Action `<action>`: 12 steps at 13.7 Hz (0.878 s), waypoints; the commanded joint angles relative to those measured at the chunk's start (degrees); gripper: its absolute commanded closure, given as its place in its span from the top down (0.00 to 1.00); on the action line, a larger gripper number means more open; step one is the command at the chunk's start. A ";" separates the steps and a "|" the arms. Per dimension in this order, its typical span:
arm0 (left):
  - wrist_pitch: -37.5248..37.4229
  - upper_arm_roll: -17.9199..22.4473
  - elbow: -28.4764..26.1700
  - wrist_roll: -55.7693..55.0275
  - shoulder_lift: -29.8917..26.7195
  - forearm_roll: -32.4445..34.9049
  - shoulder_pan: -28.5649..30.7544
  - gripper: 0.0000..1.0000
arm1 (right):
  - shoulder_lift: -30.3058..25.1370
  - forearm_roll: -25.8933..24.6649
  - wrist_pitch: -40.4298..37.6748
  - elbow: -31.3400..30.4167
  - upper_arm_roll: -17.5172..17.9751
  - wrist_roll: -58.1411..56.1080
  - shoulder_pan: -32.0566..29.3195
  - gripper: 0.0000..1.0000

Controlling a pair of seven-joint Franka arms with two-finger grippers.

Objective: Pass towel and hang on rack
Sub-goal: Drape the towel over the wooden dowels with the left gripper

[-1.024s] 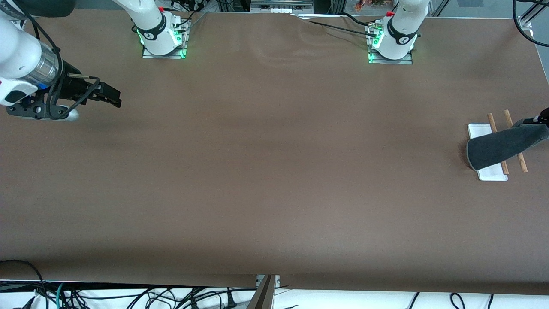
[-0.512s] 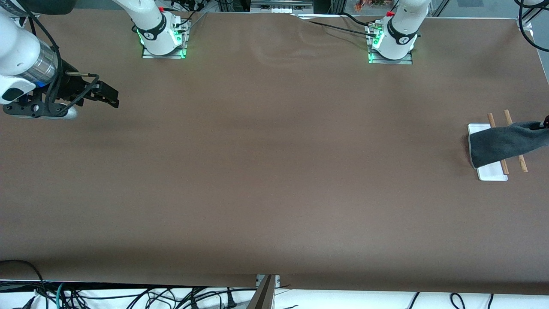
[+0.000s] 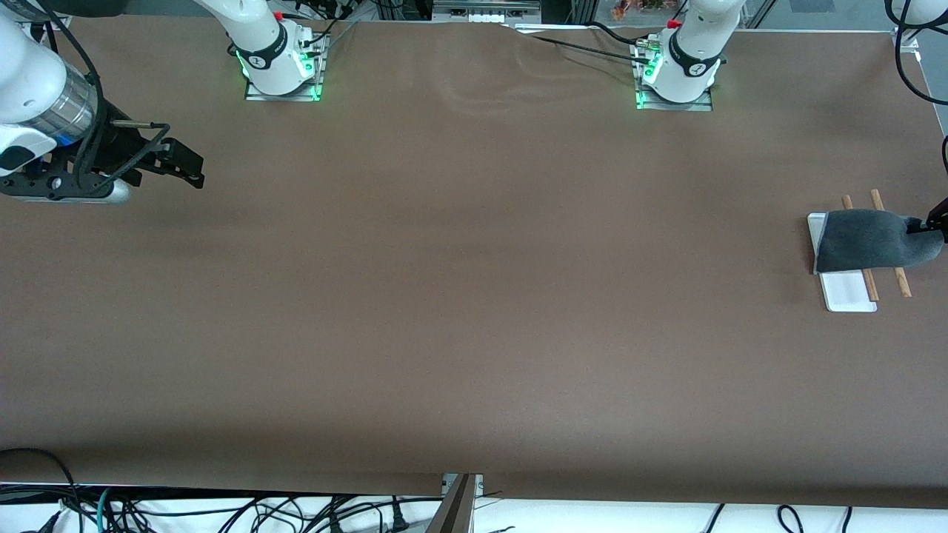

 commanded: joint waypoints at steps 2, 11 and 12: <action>0.11 -0.52 1.66 1.29 1.00 0.60 0.39 0.99 | 0.76 -1.76 -0.29 2.37 0.45 -1.23 -0.69 0.99; -0.76 -0.96 2.18 0.42 -4.08 1.73 -1.36 1.00 | 1.73 -2.82 -3.55 2.81 0.19 -6.51 -1.21 0.99; -1.11 -0.96 2.18 0.33 -6.10 3.22 -2.67 1.00 | 1.73 -2.82 -3.46 2.98 0.27 -6.24 -0.95 0.99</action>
